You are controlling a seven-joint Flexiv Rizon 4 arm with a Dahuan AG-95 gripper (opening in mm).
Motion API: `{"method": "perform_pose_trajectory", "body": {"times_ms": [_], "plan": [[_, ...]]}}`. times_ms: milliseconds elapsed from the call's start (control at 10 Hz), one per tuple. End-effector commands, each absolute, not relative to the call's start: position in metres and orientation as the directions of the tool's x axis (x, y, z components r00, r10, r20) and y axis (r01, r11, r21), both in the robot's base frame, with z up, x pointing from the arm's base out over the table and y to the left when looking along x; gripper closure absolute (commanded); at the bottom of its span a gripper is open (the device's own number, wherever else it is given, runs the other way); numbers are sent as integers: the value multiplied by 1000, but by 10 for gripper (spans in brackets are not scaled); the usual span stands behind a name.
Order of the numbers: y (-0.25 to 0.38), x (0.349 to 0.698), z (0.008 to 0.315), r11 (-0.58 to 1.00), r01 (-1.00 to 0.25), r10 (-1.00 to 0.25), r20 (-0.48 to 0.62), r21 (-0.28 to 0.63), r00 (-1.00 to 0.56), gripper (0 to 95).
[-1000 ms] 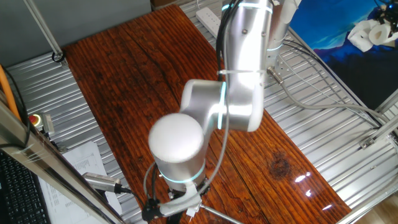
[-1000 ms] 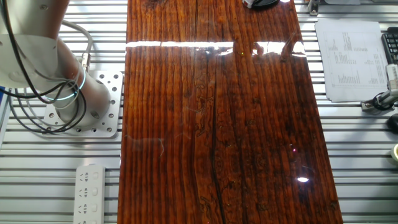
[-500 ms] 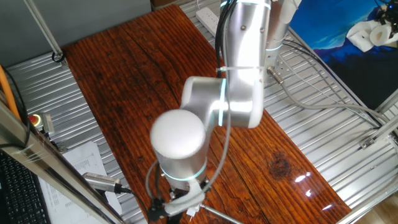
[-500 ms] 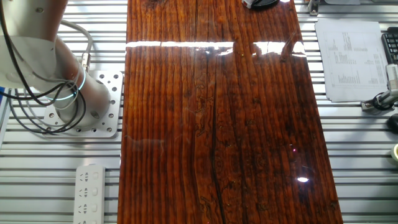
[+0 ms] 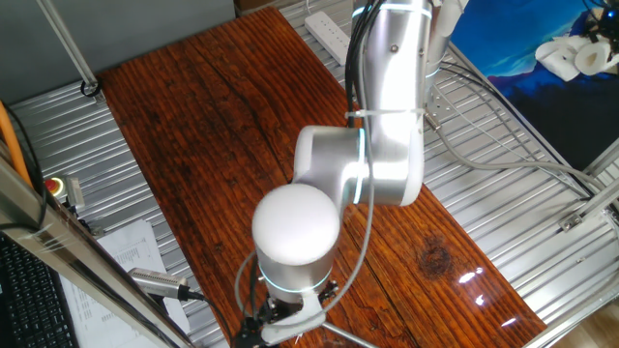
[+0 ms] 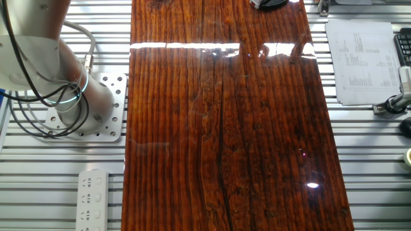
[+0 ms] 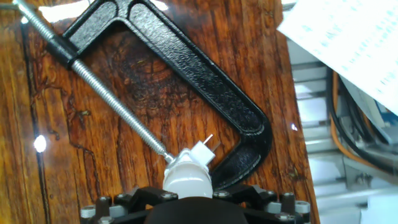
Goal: Install the light bulb by rotating it
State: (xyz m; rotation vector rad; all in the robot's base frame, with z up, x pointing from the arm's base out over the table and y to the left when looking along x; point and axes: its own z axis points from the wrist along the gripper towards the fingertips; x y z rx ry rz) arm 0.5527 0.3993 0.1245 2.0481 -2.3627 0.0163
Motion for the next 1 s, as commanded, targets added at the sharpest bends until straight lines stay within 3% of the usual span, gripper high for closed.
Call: {"method": "perform_pose_trajectory", "body": {"times_ms": [100, 200, 300, 400, 500, 600, 700, 1000], "plan": [[389, 551, 135, 176, -984, -984, 35, -3, -176, 0], [386, 551, 137, 191, -982, -981, 37, -4, -191, 190], [381, 550, 141, 217, -976, -975, 47, -10, -217, 190], [378, 550, 142, 233, -972, -970, 68, -16, -234, 380], [377, 549, 142, 257, -966, -962, 86, -24, -258, 760], [374, 549, 144, 300, -953, -947, 110, -36, -302, 760], [372, 549, 145, 368, -928, -920, 129, -53, -371, 950], [363, 547, 148, 498, -864, -856, 120, -72, -503, 950]]}}
